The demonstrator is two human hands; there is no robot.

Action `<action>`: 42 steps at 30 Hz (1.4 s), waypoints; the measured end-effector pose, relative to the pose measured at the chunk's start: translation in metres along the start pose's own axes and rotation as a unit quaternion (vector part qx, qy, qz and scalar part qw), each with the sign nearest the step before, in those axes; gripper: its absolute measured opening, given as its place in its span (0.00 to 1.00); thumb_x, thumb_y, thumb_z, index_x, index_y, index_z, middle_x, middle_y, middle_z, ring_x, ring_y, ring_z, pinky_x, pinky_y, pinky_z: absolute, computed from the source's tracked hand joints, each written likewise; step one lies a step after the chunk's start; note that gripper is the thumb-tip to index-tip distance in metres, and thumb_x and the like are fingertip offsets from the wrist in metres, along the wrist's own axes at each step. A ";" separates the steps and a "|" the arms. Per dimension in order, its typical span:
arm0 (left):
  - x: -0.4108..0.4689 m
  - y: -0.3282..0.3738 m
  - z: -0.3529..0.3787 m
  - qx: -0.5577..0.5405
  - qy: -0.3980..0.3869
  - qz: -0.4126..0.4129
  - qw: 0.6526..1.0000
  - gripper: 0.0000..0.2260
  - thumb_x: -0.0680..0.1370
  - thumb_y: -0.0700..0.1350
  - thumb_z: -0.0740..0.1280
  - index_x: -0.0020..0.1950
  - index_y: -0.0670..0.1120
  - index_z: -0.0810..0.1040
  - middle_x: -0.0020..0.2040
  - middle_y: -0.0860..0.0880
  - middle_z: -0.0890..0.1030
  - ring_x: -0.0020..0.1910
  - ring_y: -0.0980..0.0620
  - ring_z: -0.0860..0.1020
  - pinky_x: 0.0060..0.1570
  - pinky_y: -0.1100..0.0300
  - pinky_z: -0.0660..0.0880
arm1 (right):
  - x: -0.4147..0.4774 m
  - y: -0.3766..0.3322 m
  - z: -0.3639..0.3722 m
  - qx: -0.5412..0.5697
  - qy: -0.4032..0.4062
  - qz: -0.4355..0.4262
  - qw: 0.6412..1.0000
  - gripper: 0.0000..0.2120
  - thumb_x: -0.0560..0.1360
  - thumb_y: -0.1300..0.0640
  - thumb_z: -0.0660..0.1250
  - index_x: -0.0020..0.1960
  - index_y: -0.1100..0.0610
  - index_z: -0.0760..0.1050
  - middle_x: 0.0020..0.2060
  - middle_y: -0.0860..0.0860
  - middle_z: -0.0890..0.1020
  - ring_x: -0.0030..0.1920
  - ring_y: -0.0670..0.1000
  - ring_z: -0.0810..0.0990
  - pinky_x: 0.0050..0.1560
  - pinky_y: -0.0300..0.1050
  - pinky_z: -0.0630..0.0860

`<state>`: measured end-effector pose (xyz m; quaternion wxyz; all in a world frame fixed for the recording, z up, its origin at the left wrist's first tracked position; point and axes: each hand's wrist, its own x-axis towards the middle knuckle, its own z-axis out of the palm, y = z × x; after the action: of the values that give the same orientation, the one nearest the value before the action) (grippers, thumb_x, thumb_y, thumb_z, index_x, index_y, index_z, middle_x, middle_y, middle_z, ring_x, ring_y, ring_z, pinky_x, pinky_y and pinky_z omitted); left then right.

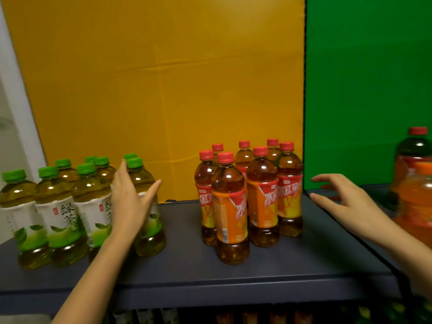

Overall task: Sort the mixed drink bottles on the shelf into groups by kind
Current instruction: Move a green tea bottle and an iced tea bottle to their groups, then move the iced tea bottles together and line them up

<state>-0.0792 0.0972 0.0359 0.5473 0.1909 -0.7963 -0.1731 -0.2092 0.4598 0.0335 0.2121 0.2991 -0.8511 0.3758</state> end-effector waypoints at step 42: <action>-0.069 0.417 0.208 -0.235 -0.272 0.096 0.928 0.15 0.75 0.48 0.67 0.59 0.45 0.72 0.53 0.50 0.77 0.48 0.52 0.76 0.50 0.57 0.73 | 0.032 0.240 -0.277 -0.126 0.038 -0.032 0.991 0.08 0.73 0.55 0.66 0.52 0.54 0.78 0.44 0.48 0.81 0.47 0.48 0.79 0.50 0.43 0.73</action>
<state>-0.2989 0.5067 0.1119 0.3533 -0.0749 -0.8654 -0.3475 -0.3548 0.7904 0.1029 0.2916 0.2824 -0.8732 0.2698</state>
